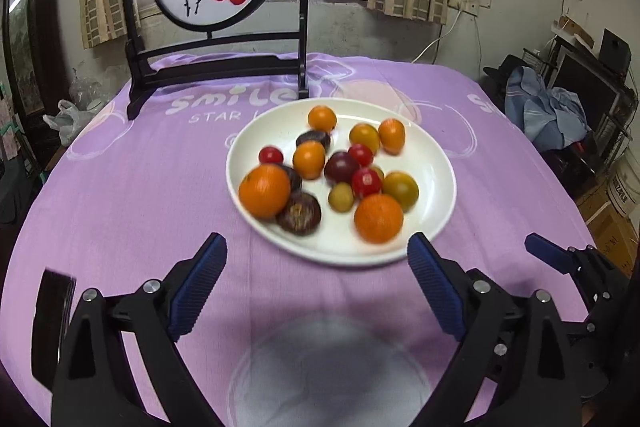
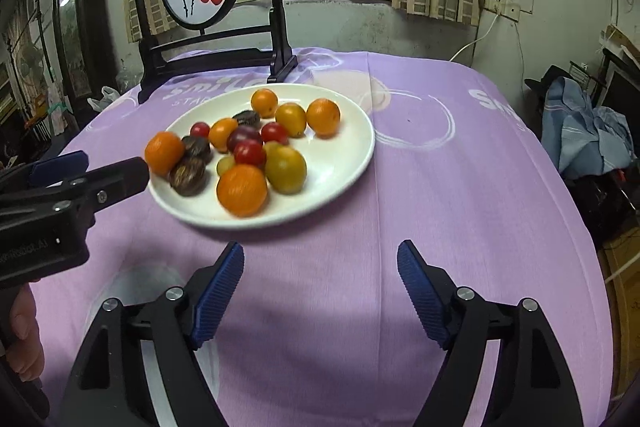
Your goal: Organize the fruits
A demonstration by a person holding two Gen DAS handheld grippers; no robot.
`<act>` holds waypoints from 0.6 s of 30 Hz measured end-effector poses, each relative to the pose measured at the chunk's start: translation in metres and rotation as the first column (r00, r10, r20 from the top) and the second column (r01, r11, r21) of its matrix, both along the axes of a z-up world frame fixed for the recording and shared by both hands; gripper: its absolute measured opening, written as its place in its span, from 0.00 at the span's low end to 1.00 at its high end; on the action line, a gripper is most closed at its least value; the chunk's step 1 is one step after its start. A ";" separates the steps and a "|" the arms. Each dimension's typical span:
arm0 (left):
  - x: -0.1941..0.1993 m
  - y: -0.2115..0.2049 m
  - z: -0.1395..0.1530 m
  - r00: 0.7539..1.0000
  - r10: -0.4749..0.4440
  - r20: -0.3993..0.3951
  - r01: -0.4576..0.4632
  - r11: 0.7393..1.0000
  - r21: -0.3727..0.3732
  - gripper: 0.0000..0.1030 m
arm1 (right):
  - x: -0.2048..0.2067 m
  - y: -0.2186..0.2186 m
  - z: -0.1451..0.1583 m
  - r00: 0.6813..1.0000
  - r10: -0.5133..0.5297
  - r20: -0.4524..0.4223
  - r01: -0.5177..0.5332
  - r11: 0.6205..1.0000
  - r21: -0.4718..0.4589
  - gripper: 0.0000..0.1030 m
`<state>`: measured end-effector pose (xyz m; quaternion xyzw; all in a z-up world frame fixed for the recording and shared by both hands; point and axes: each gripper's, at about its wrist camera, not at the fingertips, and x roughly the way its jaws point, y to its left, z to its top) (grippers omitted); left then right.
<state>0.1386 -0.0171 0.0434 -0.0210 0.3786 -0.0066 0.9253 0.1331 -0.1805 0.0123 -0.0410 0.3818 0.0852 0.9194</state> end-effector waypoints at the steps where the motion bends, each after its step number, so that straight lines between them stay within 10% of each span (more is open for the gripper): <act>1: -0.007 0.000 -0.003 1.000 0.002 0.000 -0.002 1.000 -0.002 0.87 | -0.005 0.000 -0.002 1.000 -0.005 0.003 0.005 1.000 -0.014 0.82; 18: -0.034 0.014 -0.050 0.998 0.010 -0.064 -0.009 1.000 0.017 0.88 | -0.027 -0.016 -0.026 0.999 -0.033 -0.004 0.032 0.999 -0.024 0.82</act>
